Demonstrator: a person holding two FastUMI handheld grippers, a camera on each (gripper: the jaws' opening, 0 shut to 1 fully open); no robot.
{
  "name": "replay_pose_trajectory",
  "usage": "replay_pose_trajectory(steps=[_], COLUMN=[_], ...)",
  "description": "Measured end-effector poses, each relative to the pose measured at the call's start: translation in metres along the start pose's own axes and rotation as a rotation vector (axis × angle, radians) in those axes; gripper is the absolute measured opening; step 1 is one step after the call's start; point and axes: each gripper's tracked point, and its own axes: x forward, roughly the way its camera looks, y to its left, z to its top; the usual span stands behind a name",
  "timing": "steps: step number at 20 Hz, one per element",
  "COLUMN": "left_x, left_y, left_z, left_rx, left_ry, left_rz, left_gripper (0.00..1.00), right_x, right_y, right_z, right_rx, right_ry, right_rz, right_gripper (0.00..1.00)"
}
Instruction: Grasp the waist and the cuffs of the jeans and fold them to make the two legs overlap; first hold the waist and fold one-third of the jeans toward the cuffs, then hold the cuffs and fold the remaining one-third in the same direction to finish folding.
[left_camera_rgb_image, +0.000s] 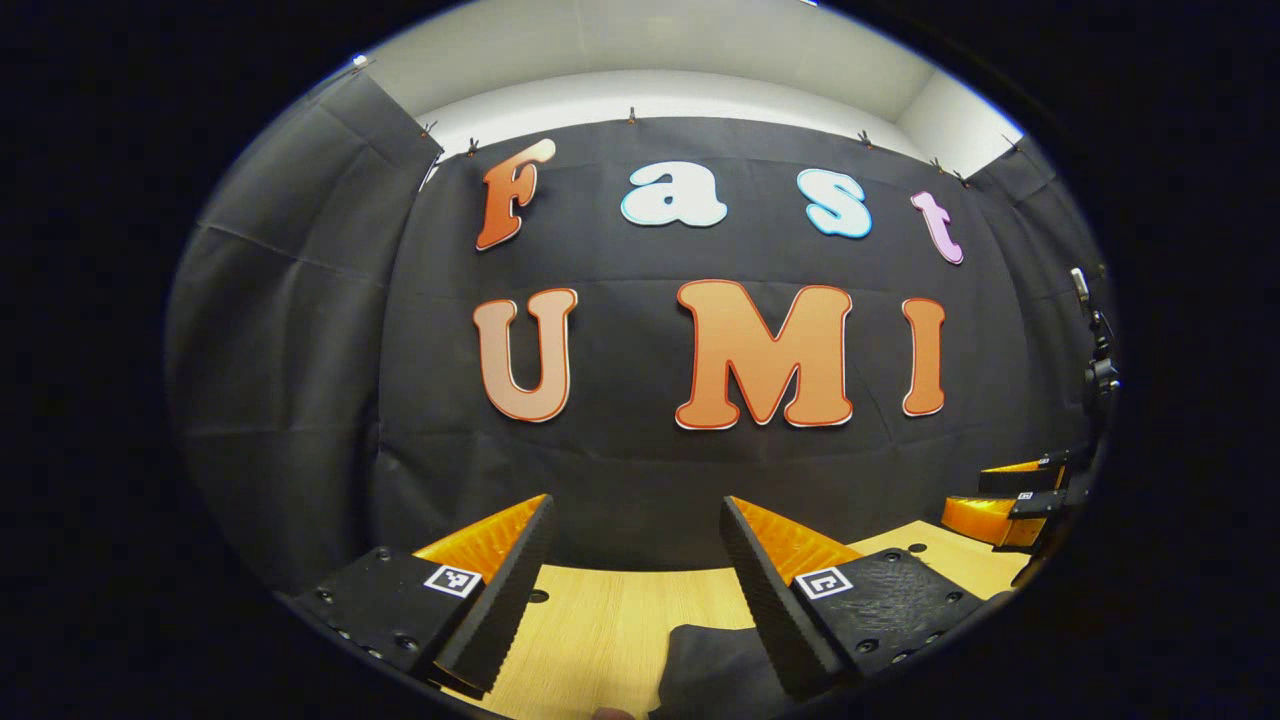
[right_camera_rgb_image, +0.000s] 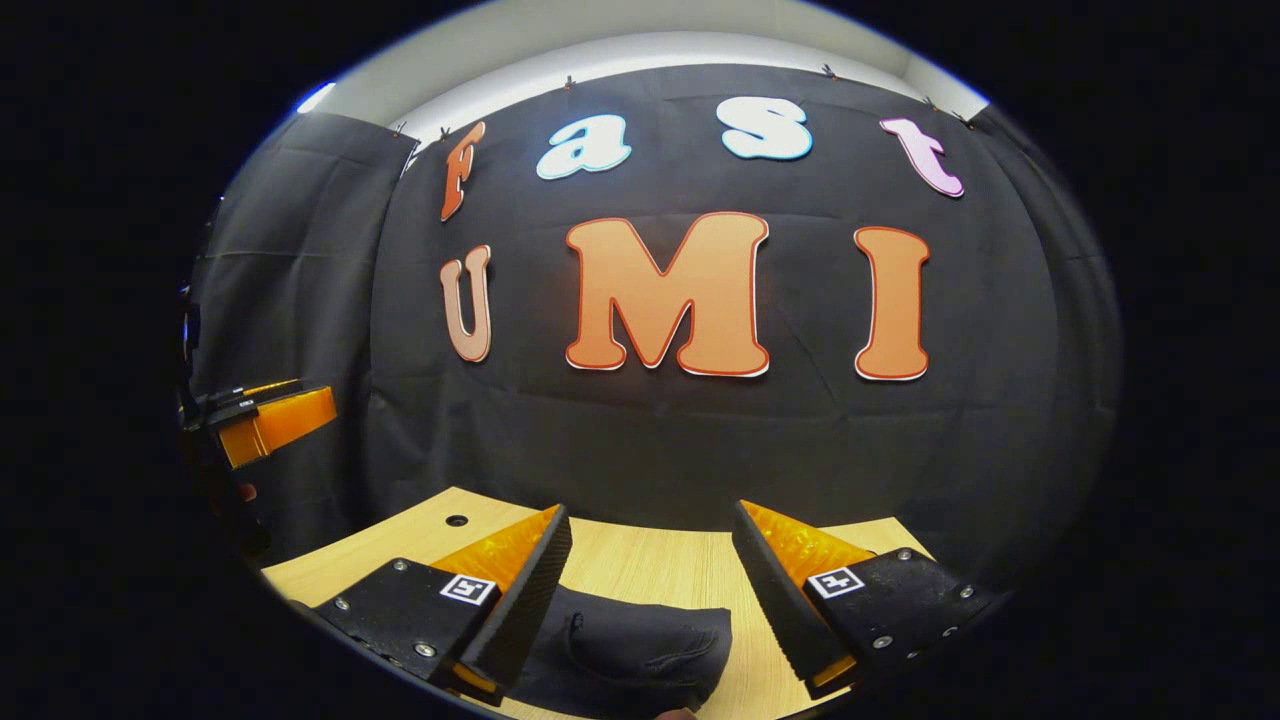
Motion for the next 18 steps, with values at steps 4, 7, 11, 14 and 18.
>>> replay_pose_trajectory(steps=[4,7,11,14,18], left_x=[-0.008,-0.011,-0.017,-0.018,-0.022], left_y=[0.001,-0.003,-0.006,-0.011,-0.017], left_z=[0.006,0.002,0.0,0.0,0.003], left_rx=[0.002,0.011,0.024,0.03,0.039], left_ry=[-0.008,0.005,0.002,0.003,-0.015], left_rz=[0.009,0.009,0.023,0.028,0.035], left_gripper=[0.97,0.96,0.98,0.98,0.98], right_x=[-0.002,-0.004,-0.005,-0.005,-0.006], right_y=[0.004,0.009,0.01,0.01,0.005], right_z=[0.001,0.004,0.007,0.005,0.0], right_rx=[-0.003,-0.011,-0.024,-0.024,-0.026], right_ry=[0.0,-0.014,-0.033,-0.021,-0.018], right_rz=[0.011,0.024,0.033,0.04,0.042], right_gripper=[0.98,0.98,0.98,0.98,0.98])
